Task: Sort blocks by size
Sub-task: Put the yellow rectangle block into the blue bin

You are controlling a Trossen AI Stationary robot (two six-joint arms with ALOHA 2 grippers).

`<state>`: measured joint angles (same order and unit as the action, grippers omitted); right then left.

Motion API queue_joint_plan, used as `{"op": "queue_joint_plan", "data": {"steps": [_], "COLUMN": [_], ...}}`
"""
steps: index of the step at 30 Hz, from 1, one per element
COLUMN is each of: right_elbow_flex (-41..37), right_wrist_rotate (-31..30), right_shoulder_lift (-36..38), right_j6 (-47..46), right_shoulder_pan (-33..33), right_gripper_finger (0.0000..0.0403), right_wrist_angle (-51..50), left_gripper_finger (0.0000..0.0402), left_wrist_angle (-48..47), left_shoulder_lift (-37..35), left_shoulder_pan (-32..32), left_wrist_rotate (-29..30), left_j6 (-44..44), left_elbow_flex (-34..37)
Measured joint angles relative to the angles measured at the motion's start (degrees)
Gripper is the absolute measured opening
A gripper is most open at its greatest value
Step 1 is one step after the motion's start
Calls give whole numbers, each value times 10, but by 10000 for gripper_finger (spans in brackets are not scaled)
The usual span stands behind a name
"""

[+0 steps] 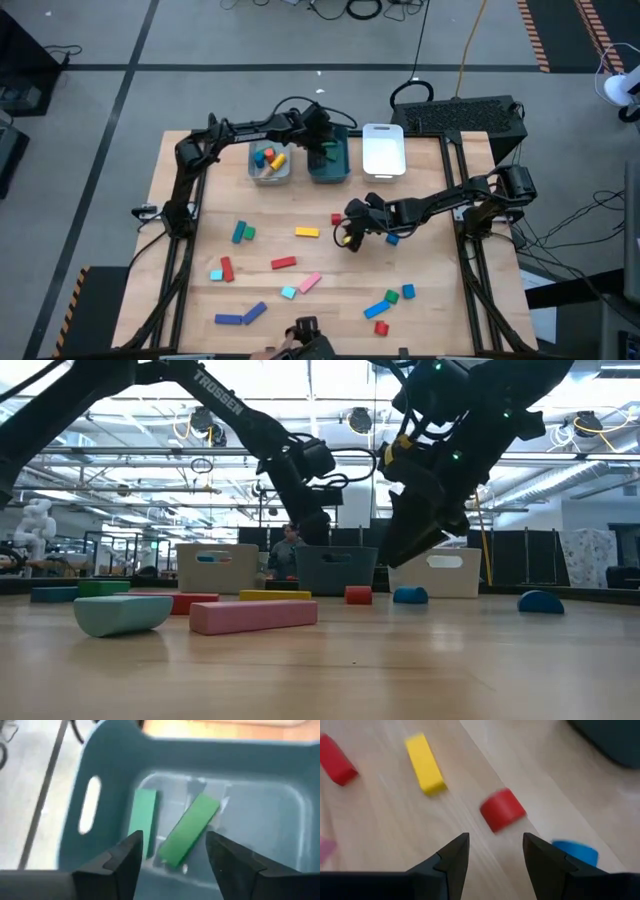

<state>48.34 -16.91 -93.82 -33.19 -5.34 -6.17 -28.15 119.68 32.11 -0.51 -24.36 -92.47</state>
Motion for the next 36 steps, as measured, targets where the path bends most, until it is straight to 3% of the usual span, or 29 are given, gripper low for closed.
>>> {"op": "queue_joint_plan", "data": {"steps": [5, 10, 16, 28, 36], "right_elbow_flex": [0, 1, -1, 0, 0], "right_wrist_rotate": [1, 9, 35, 36, 37], "right_shoulder_lift": [-5, -26, -39, -39, -57], "right_j6": [61, 152, 202, 199, 205], "right_shoulder_pan": [0, -1, -1, 17, 4], "right_gripper_finger": [171, 171, 171, 171, 171], "right_wrist_angle": [76, 146, 149, 194, 233], "left_gripper_finger": [223, 224, 224, 224, 224], "left_wrist_angle": [-51, -78, -74, 106, 259], "left_shoulder_lift": [-45, -105, -178, -331, -380], "left_shoulder_pan": [-5, -14, -38, -122, -196], "left_wrist_rotate": [8, -43, -70, -84, -84], "left_j6": [24, 46, 54, 118, 155], "left_elbow_flex": [1, 1, 32, 282, 437]}}
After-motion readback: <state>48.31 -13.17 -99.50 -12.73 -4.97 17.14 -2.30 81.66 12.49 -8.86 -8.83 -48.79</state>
